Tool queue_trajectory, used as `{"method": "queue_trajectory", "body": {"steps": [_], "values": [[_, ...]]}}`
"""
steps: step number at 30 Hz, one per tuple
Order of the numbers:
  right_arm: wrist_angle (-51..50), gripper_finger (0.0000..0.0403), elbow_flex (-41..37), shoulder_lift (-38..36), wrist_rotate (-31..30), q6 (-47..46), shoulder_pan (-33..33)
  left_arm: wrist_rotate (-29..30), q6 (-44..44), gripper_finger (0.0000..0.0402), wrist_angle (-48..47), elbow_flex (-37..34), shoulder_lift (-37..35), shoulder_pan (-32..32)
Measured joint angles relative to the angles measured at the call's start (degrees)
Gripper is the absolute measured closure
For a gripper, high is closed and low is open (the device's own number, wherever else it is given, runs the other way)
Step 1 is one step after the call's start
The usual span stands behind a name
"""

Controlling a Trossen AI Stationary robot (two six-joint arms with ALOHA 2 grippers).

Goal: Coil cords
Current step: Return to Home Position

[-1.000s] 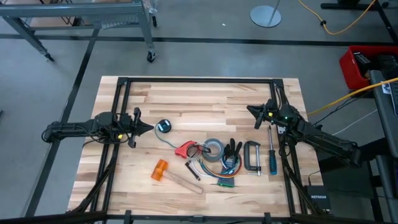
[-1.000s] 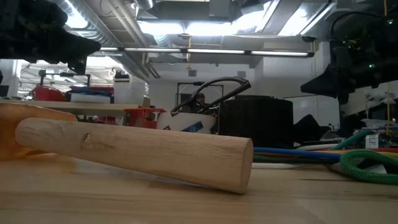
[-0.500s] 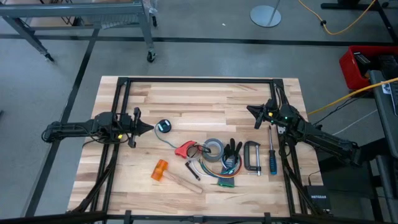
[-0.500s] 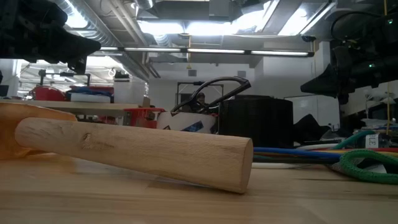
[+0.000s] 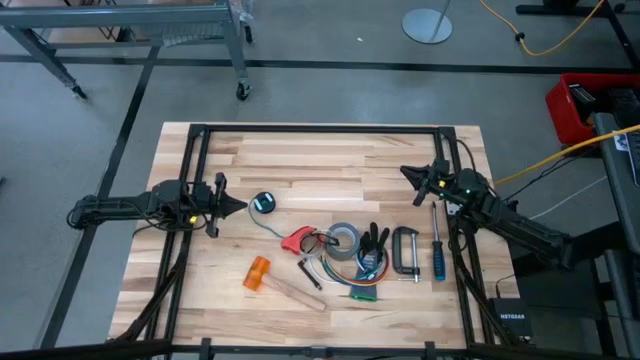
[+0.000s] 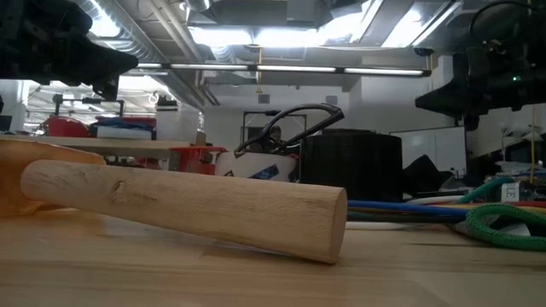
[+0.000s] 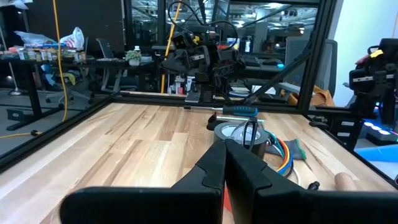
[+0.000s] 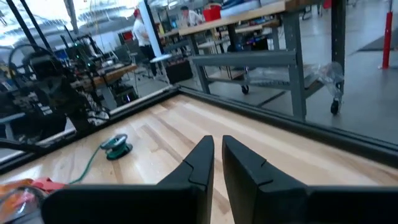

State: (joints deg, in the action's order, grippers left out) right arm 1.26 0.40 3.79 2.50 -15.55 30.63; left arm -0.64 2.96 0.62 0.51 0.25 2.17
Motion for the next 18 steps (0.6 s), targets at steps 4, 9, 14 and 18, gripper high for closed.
{"method": "queue_trajectory", "body": {"steps": [4, 9, 14, 18], "values": [[0.09, 0.0365, -0.02, -1.46, -0.02, 0.00, -2.27, 0.02, 0.00, 0.0400, 0.00, 0.00, 0.00, 0.00], [0.11, 0.0365, -0.02, -1.86, 0.00, 0.02, -6.57, 0.01, 0.00, 0.0400, 0.00, 0.00, 0.00, 0.00], [0.13, 0.0365, -0.02, -1.85, 0.00, 0.00, -10.55, 0.00, 0.00, 0.0400, 0.00, 0.00, 0.00, 0.00], [0.13, 0.0365, -0.02, -1.87, 0.02, 0.02, -12.73, 0.01, 0.00, 0.0400, 0.00, 0.00, 0.00, 0.00]]}}
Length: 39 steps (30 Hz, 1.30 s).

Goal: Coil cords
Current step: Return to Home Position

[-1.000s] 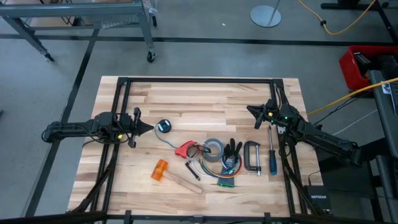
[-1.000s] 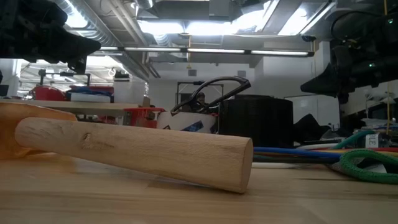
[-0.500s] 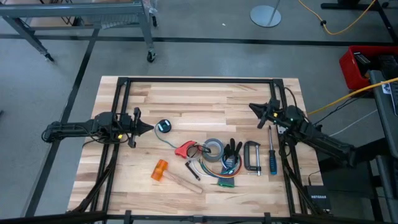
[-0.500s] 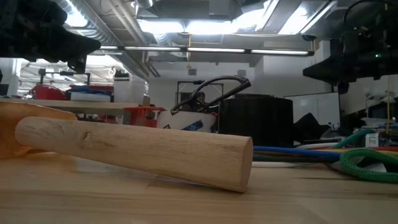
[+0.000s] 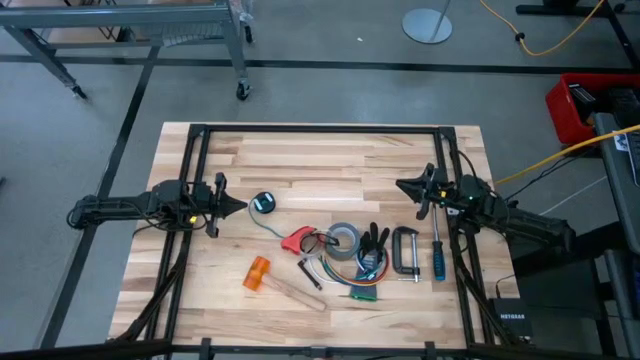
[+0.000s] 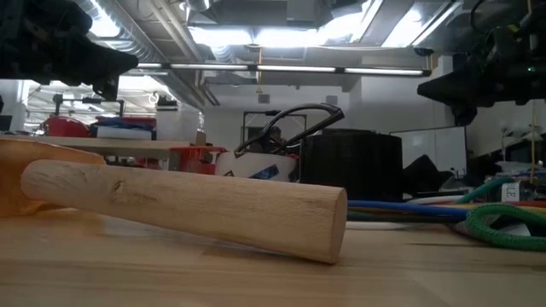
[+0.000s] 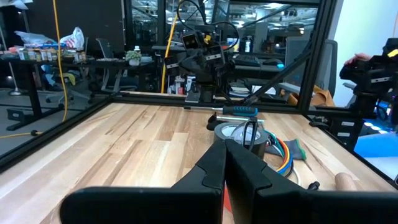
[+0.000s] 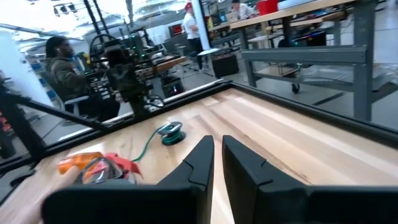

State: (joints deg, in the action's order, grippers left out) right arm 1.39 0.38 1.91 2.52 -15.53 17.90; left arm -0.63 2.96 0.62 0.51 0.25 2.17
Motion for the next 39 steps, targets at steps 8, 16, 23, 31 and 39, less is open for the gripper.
{"method": "queue_trajectory", "body": {"steps": [8, 16, 23, 31, 39], "values": [[0.04, 0.0365, 0.00, -0.42, 0.02, 0.00, -0.69, 0.01, 0.02, 0.0400, 0.00, 0.00, 0.00, 0.00], [0.04, 0.0365, 0.00, -0.42, 0.00, 0.00, -0.64, 0.01, 0.02, 0.0400, 0.00, 0.00, -0.02, 0.00], [0.07, 0.0365, 0.00, -0.42, 0.02, 0.00, -0.64, -0.01, 0.00, 0.0400, -0.01, 0.00, 0.00, 0.00], [0.07, 0.0365, 0.00, -0.42, 0.02, 0.00, -0.64, 0.00, 0.02, 0.0400, 0.00, 0.00, 0.00, 0.00], [0.08, 0.0365, 0.00, -0.42, 0.02, 0.00, -0.64, 0.00, 0.00, 0.0400, 0.00, 0.00, -0.02, 0.00]]}}
